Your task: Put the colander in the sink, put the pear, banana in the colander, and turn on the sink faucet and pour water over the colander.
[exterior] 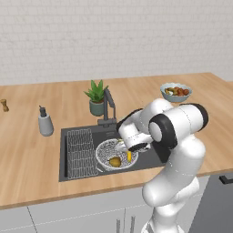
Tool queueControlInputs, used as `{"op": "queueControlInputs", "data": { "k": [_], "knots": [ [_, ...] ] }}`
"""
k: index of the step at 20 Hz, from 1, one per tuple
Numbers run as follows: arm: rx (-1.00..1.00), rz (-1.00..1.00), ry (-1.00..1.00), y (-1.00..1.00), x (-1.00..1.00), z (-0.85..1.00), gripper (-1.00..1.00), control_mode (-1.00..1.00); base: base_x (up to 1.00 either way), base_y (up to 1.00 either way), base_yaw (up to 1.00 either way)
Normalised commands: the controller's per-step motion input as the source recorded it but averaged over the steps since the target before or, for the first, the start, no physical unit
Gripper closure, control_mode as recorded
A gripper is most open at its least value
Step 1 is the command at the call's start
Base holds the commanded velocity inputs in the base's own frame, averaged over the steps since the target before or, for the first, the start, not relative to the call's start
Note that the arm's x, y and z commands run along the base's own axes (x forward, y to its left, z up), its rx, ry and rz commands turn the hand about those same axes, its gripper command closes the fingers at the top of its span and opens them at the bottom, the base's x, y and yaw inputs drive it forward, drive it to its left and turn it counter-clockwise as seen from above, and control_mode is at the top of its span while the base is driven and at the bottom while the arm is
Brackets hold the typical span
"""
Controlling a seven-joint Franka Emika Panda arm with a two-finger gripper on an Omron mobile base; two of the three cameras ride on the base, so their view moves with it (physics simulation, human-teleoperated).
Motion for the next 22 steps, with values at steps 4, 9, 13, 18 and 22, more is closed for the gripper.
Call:
{"op": "queueControlInputs", "data": {
  "k": [4, 9, 13, 18, 22],
  "knots": [
    [-0.05, -0.11, 0.0, 0.04, 0.0, -0.05, -1.0, -1.0, 0.0, 0.0, 0.0],
    [0.0, -0.07, -0.01, 0.08, 0.0, 0.03, -1.0, -1.0, 0.0, 0.0, 0.0],
    [0.0, 0.0, -0.02, 0.21, 0.0, 0.26, -1.0, -1.0, 0.0, 0.0, 0.0],
    [0.0, 0.0, -0.05, 0.13, -0.01, 0.72, -1.0, -1.0, 0.0, 0.0, 0.0],
    [0.0, 0.0, -0.02, -0.06, -0.11, 0.82, -1.0, -1.0, 0.0, 0.0, 0.0]
  ]
}}
